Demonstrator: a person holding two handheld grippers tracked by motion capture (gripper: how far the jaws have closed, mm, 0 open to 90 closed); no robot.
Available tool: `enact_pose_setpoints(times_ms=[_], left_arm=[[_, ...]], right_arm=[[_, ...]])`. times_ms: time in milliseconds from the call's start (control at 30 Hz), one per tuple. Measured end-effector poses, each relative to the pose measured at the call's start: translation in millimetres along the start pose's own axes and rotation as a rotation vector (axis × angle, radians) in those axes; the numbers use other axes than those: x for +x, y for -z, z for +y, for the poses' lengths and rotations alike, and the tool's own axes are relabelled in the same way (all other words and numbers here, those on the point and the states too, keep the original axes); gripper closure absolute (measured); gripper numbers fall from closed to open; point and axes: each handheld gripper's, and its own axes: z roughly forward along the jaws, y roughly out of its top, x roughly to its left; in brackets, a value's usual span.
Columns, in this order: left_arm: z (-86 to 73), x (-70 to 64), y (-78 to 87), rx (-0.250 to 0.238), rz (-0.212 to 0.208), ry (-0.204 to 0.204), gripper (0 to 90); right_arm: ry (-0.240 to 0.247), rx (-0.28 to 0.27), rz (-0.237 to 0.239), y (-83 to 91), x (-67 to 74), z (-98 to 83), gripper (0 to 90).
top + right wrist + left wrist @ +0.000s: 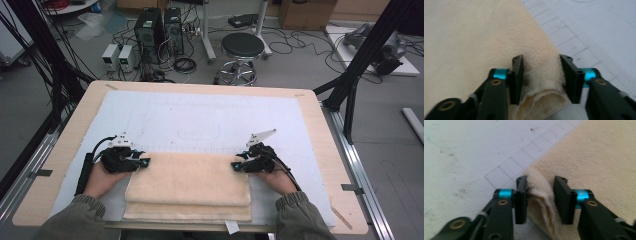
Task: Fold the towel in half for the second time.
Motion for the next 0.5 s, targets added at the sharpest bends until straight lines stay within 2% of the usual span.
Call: enact_pose_setpoints(times_ms=[67,100,200,233,300,367,500], left_arm=[[0.9,-3.3,0.1,0.004,0.014,-0.012,72.1],[1.6,-4.2,0.5,0.006,0.023,-0.019,74.3],[4.7,-3.3,2.1,-0.009,0.054,-0.007,78.2],[7.9,-1.7,1.8,-0.021,0.08,0.004,78.6],[19.5,3.9,0.1,-0.032,0.13,0.019,79.0],[34.0,9.8,-1.8,-0.07,0.175,0.046,79.1],[65.7,26.7,-6.5,-0.105,0.225,0.083,79.3]], right_arm=[[0.022,0.002,0.004,1.1,1.8,1.0,72.5],[0.029,0.003,0.004,1.6,2.8,1.6,74.6],[0.045,-0.003,-0.012,3.8,3.2,4.3,77.6],[0.048,-0.004,-0.02,5.1,1.9,6.8,78.0],[0.047,-0.017,-0.048,8.1,-3.8,16.2,78.2],[0.044,-0.035,-0.08,12.0,-13.2,29.9,78.3],[0.031,-0.051,-0.145,17.5,-34.9,56.4,78.3]])
